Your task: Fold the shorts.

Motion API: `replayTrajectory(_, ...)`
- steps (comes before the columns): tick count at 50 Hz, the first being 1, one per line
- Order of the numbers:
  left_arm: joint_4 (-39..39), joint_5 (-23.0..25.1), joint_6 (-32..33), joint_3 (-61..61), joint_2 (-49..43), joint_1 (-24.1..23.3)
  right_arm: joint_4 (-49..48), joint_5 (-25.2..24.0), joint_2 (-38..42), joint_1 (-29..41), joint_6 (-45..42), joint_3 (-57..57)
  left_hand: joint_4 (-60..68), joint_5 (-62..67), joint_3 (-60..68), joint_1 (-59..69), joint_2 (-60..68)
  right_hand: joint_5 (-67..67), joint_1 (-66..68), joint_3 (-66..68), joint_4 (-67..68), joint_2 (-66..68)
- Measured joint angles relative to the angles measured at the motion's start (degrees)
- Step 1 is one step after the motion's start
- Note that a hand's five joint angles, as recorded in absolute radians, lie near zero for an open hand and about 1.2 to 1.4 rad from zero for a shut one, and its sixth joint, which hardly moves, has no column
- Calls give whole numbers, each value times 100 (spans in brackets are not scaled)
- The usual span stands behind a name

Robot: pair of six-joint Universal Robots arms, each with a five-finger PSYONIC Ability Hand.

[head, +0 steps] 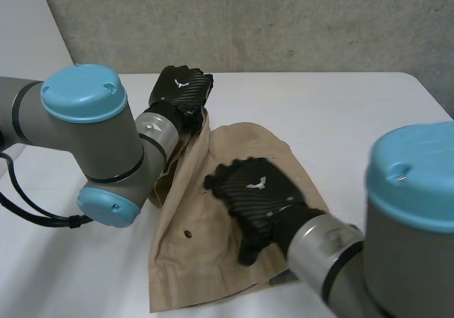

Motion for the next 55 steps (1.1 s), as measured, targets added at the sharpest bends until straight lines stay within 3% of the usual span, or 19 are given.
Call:
replayTrajectory(15, 7, 54, 0, -32, -25, 185, -522, -870, 848, 753, -1536, -456, 0, 0, 0, 0, 3, 19, 0, 12, 10, 0)
replayTrajectory(37, 7, 71, 0, -43, -5, 503, -578, -995, 1890, 1352, -2669, -1151, 0, 0, 0, 0, 3, 270, 137, 332, 237, 257)
replayTrajectory(40, 6, 73, 0, -42, 3, 523, -571, -937, 2075, 1373, -2801, -1261, 0, 0, 0, 0, 3, 1371, 1259, 1556, 1451, 1553)
replayTrajectory(41, 6, 73, 0, -43, 8, 529, -568, -898, 2163, 1373, -2856, -1313, 0, 0, 0, 0, 3, 2359, 2129, 2500, 2485, 2614)
replayTrajectory(42, 6, 73, 0, -46, 12, 532, -573, -856, 2208, 1368, -2882, -1343, 0, 0, 0, 0, 3, 2359, 2129, 2500, 2485, 2614)
replayTrajectory(45, 7, 70, 0, -72, 37, 550, -637, -649, 2312, 1333, -2921, -1413, 0, 0, 0, 0, 3, 4746, 4029, 4748, 5013, 5064)
replayTrajectory(55, -34, 44, 9, -300, 172, 847, -1291, 68, 1144, 729, -2528, -806, 0, 0, 0, 0, 3, 4956, 4067, 5120, 5239, 5174)
